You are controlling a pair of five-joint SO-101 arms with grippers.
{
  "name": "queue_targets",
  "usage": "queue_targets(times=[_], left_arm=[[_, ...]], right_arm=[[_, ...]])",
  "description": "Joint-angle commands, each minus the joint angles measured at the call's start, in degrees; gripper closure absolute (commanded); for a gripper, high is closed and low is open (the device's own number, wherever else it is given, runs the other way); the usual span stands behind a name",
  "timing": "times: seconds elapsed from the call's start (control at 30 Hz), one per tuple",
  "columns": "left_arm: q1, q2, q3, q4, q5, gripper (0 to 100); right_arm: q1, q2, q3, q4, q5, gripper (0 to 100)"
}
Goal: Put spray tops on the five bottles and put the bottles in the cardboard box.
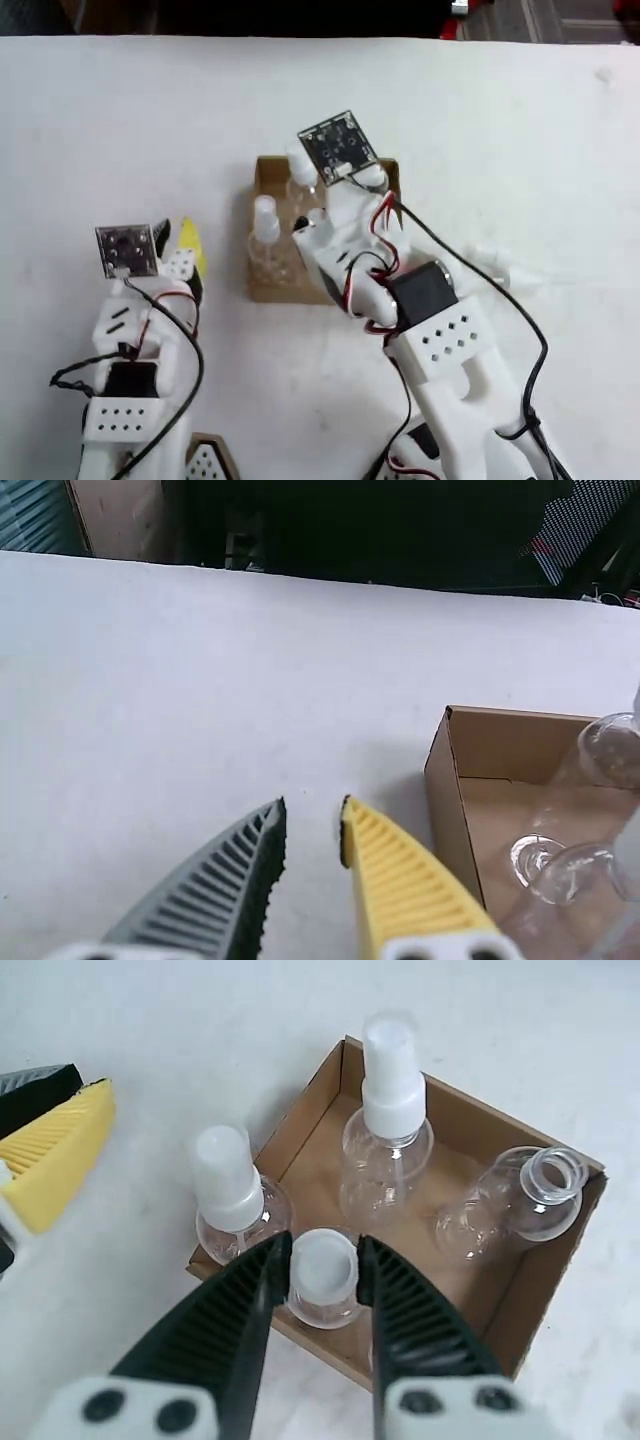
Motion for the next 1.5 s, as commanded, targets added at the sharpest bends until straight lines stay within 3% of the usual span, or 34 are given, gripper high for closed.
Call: queue_targets(times=[0.0, 0.17, 0.93, 1.17, 1.47], left_arm=[[0.5, 0.0, -0.6, -1.4, -0.7, 91], [0.5, 0.0, -0.6, -1.4, -0.7, 91], [0.5, 0.0, -0.5, -1.7, -0.8, 91], [0.5, 0.0, -0.5, -1.7, -0.8, 91], [0.5, 0.0, -0.4, -1.8, -0.8, 91]], right_arm=[[-0.1, -0.2, -0.4, -1.4, 0.9, 94.7], [0.0, -0.2, -0.4, -1.3, 5.6, 94.7], [1.3, 6.5, 0.4, -1.6, 8.2, 93.9], [1.2, 6.5, 0.4, -1.2, 8.2, 72.8], [1.3, 6.5, -7.8, 4.0, 7.9, 72.3]])
